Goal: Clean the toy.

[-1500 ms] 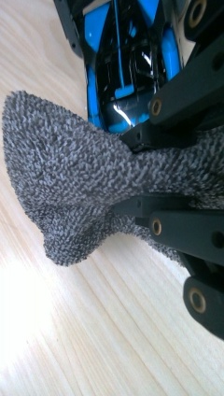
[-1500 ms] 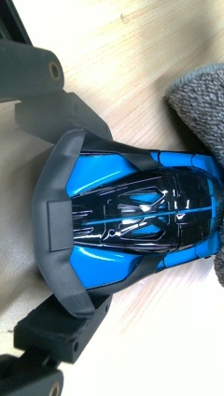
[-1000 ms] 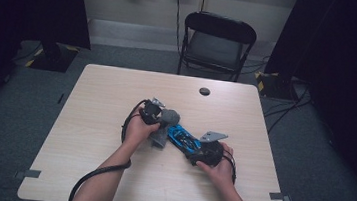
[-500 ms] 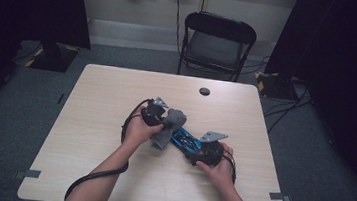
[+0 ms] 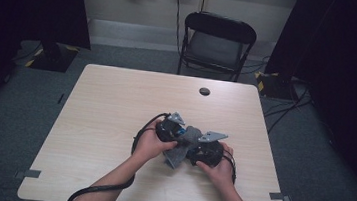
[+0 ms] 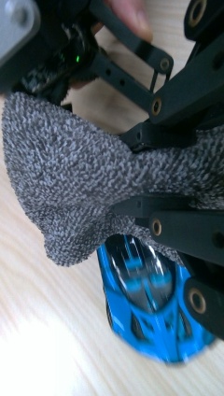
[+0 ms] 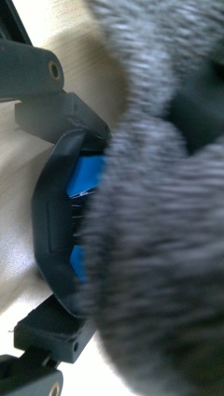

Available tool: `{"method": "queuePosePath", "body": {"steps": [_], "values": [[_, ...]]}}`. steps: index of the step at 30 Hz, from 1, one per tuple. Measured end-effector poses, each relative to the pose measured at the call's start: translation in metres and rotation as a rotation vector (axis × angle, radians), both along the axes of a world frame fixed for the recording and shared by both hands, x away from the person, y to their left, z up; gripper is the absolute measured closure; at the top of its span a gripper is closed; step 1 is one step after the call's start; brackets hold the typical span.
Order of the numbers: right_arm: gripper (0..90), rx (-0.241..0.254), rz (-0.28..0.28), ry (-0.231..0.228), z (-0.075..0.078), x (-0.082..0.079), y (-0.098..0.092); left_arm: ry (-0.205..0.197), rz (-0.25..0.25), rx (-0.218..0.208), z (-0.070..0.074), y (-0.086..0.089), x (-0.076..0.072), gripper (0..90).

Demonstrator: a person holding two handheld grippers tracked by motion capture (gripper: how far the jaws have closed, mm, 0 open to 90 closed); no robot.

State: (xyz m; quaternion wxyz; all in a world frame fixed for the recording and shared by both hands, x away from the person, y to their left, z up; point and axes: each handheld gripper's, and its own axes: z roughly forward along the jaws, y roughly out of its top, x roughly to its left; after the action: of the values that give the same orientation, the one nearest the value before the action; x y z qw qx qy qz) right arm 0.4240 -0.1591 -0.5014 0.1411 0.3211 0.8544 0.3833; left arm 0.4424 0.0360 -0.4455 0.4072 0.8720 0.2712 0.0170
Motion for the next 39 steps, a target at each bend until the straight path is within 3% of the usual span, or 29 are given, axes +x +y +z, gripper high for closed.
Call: {"method": "queuePosePath", "body": {"steps": [5, 16, 39], "values": [[24.0, 0.000, 0.000, 0.000, 0.000, 0.000, 0.000, 0.018, -0.035, 0.005, -0.007, -0.012, -0.004, 74.0], [24.0, 0.000, 0.000, 0.000, 0.000, 0.000, 0.000, 0.031, -0.015, 0.010, -0.008, -0.012, 0.001, 74.1], [24.0, 0.000, 0.000, 0.000, 0.000, 0.000, 0.000, 0.010, 0.099, 0.049, -0.003, 0.013, 0.029, 74.0]]}}
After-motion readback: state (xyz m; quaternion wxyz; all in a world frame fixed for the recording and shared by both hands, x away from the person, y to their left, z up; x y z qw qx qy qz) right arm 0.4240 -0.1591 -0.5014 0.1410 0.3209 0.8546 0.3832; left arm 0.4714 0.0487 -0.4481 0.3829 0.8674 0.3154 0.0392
